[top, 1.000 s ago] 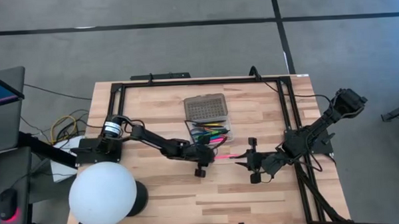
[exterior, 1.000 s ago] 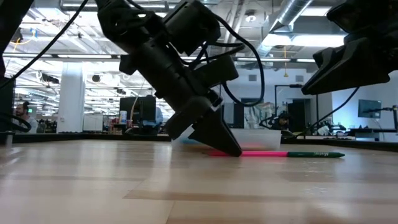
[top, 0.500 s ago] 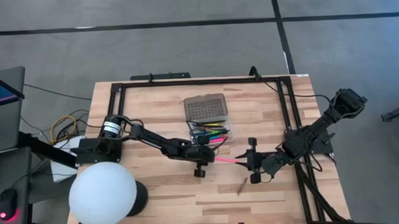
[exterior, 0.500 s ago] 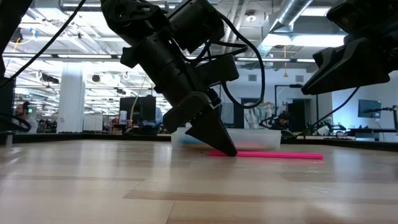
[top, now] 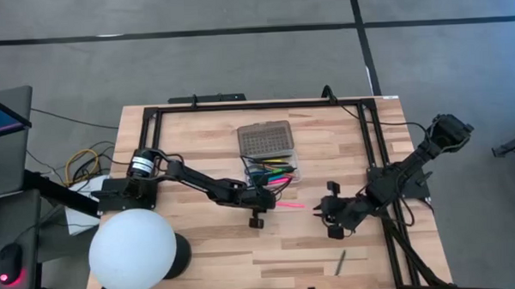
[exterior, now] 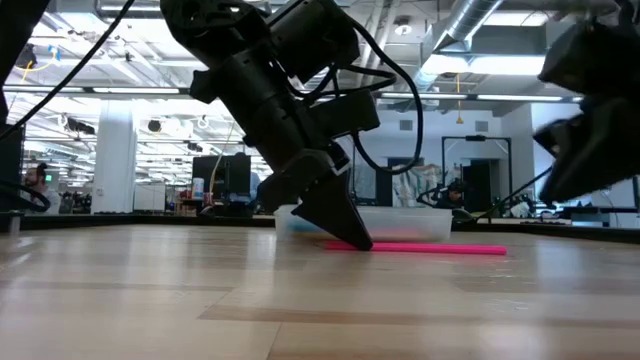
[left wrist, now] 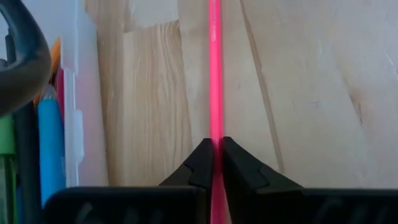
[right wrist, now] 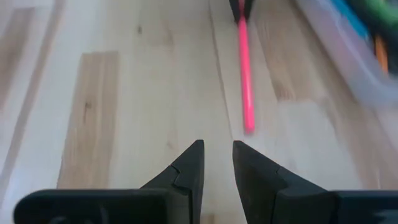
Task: Pick & place school supplies into a supply box
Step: Put the pink pencil into the supply box
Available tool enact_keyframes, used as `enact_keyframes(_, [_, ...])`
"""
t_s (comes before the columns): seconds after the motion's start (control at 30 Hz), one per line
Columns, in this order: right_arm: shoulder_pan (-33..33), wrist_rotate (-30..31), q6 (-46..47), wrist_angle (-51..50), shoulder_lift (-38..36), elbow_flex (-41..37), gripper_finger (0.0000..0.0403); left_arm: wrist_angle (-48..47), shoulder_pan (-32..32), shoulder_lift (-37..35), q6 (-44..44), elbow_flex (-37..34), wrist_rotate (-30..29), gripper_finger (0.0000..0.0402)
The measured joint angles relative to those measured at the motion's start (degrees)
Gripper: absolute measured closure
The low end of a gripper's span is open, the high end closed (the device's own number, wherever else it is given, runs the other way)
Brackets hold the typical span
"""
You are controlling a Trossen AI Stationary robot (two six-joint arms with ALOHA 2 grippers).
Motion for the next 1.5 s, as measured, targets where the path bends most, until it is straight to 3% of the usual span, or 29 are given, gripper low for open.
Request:
enact_keyframes(0.53, [1.31, -0.43, 17.63, -12.53, 0.0, 0.0, 0.0327, -8.46, -1.69, -0.87, -7.97, 0.28, -1.08, 0.0396])
enact_keyframes(0.93, [1.28, -0.36, 17.88, -12.28, 0.0, 0.0, 0.0327, -15.53, -4.96, -5.37, -8.45, -0.39, -6.83, 0.0399])
enact_keyframes(1.2, [1.18, -0.3, 17.84, -11.88, 0.0, 0.0, 0.0327, -23.18, -4.94, -5.86, -11.77, -0.2, -3.99, 0.0401])
enact_keyframes(1.5, [1.17, 0.27, 17.79, -11.65, 0.0, 0.0, 0.0327, -23.41, -4.63, -5.86, -12.29, -0.17, -1.35, 0.0383])
